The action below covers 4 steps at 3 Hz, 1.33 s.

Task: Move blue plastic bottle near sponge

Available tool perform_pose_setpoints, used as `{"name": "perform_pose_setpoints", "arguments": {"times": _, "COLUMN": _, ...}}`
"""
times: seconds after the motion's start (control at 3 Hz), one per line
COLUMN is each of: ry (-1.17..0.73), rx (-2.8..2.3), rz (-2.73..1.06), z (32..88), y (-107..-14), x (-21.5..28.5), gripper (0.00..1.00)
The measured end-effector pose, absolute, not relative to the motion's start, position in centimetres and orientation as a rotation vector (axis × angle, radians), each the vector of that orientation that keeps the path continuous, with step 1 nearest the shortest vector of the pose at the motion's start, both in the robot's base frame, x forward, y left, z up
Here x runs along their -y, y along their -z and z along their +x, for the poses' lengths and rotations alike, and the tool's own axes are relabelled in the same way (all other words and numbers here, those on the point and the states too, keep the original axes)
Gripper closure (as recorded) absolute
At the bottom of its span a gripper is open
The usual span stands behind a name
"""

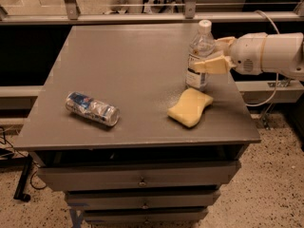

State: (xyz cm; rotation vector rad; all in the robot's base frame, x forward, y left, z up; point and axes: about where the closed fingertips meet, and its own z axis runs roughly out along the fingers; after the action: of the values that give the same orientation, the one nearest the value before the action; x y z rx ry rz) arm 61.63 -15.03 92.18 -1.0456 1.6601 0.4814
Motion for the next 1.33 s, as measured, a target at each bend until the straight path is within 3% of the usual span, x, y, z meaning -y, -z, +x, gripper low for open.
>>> {"name": "perform_pose_setpoints", "arguments": {"times": 0.67, "ry": -0.498, "rx": -1.657, "rz": -1.066, "z": 61.6, "y": -92.01, "x": 14.49, "gripper": 0.13}}
{"name": "perform_pose_setpoints", "arguments": {"times": 1.0, "ry": -0.51, "rx": -1.658, "rz": -1.081, "z": 61.63, "y": -91.76, "x": 14.16, "gripper": 0.0}}
{"name": "perform_pose_setpoints", "arguments": {"times": 1.33, "ry": -0.518, "rx": -1.65, "rz": -1.091, "z": 61.69, "y": -91.68, "x": 14.55, "gripper": 0.0}}
